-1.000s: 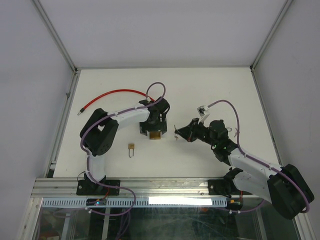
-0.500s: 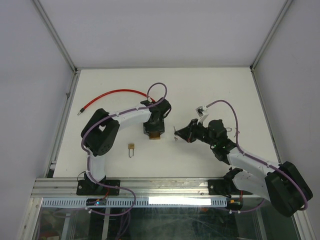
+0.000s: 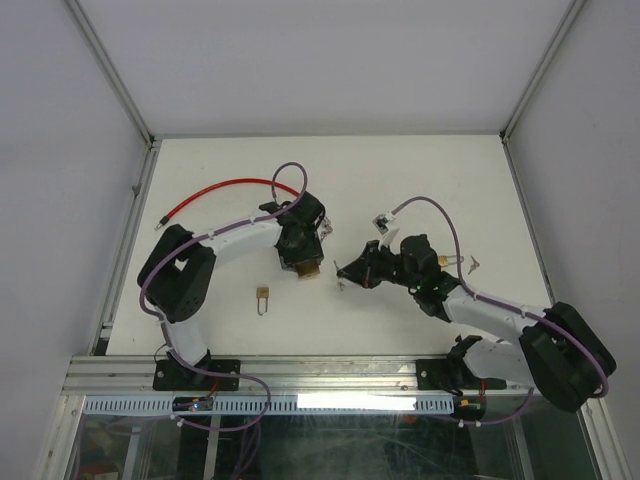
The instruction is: Unlock with the key
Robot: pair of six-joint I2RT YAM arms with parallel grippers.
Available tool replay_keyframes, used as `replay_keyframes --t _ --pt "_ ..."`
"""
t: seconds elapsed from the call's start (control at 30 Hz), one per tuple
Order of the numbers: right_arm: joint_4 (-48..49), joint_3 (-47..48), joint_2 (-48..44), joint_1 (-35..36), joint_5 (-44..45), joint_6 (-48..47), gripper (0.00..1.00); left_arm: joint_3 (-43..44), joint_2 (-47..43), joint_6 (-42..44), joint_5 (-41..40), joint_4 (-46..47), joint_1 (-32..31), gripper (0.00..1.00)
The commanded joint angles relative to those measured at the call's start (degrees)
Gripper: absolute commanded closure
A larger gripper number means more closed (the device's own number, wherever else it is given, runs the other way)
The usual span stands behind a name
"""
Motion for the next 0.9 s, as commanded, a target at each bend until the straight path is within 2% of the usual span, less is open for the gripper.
replay_keyframes --t 0.0,0.37,0.87 --pt "1.55 4.57 3.18 2.38 -0.53 0.87 1.0 0.89 -7.4 -3.64 3.83 4.32 0.94 0.71" --pt "0.49 8.06 12.07 4.05 0.68 4.25 1.0 -0.8 -12.01 -7.09 6.73 8.73 2.57 0.74" --pt "5.49 9.4 17.16 4.0 1.06 9.17 1.0 -2.96 -12.86 -7.23 9.71 12.28 2.55 0.75"
